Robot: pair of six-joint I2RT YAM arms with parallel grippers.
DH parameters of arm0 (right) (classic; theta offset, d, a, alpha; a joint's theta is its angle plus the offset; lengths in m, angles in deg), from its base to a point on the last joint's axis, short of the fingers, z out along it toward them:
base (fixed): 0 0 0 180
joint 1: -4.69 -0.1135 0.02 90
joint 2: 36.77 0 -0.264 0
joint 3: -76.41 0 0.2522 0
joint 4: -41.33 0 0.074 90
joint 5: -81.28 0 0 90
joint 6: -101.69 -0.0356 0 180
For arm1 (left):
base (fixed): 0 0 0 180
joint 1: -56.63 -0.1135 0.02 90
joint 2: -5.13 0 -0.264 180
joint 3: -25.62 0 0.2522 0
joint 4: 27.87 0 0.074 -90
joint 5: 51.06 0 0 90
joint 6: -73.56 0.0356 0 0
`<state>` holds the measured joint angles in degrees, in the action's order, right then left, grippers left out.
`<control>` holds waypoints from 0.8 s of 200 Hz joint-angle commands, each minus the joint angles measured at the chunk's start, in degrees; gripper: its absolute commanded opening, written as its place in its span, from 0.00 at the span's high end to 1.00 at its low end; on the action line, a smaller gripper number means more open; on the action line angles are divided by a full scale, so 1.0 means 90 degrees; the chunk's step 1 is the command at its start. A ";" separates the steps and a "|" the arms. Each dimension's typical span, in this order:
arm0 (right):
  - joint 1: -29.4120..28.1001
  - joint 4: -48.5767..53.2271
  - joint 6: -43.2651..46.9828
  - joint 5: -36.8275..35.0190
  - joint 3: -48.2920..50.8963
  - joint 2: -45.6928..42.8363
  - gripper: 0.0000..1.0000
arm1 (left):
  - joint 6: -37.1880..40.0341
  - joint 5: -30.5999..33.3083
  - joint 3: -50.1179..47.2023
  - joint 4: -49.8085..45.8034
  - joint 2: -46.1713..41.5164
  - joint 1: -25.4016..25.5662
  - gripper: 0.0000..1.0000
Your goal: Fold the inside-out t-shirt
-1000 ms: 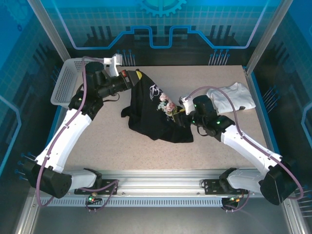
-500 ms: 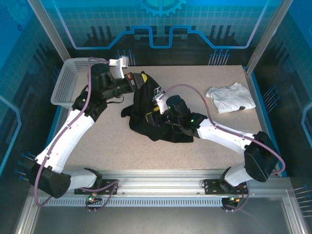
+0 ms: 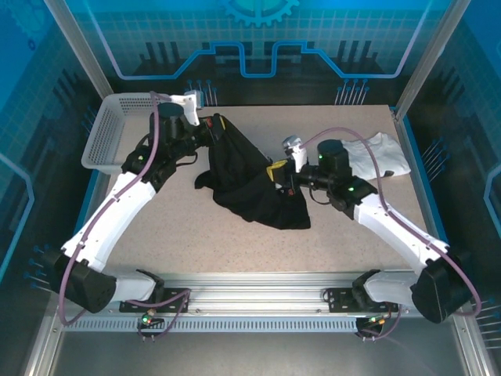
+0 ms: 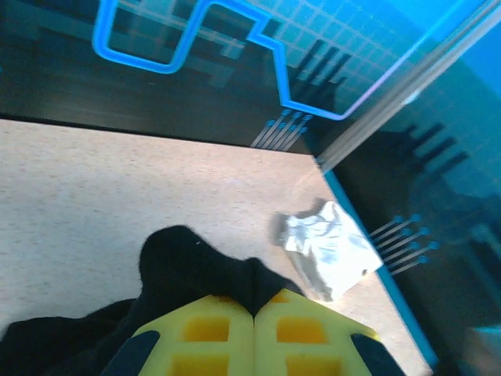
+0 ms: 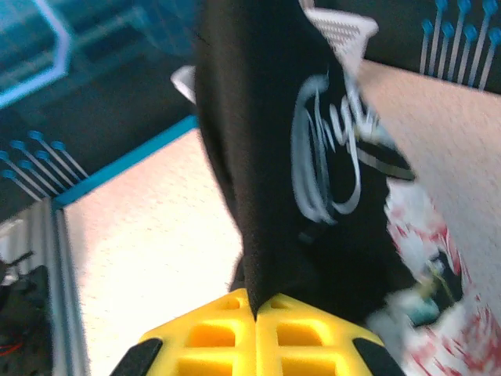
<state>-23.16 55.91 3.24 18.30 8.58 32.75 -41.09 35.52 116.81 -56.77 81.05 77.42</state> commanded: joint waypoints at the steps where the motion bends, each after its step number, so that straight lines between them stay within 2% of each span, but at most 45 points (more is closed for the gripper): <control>1: 0.0228 0.0082 0.0094 0.0989 0.0104 -0.0057 1.00 | 0.0400 0.0534 -0.0106 -0.0019 0.0303 -0.0035 1.00; 28: 0.0263 0.0142 -0.0043 0.0936 -0.0016 0.0010 1.00 | 0.0449 0.0424 -0.0190 0.0045 0.0416 -0.0035 1.00; 63: 0.0307 0.1338 0.0201 0.0002 -0.0706 0.0149 1.00 | 0.0582 0.0536 -0.0420 0.0069 0.0639 -0.0035 0.71; 93: 0.0330 0.1326 -0.0251 0.0079 -0.0840 0.0548 1.00 | 0.0299 0.0421 -0.1089 0.0027 0.0421 -0.0011 0.49; 133: 0.0322 0.1050 -0.0497 0.0122 -0.0848 0.0863 1.00 | -0.0063 0.0110 -0.2386 0.0090 -0.0386 0.0581 0.41; 160: 0.0327 0.1003 -0.0516 0.0074 -0.0888 0.0932 1.00 | -0.0554 -0.0176 -0.2797 0.0148 -0.0626 0.0985 0.38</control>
<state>-21.00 65.58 -0.13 19.55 2.53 40.53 -41.19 37.16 93.81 -56.40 79.04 83.28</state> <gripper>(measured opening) 0.045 0.603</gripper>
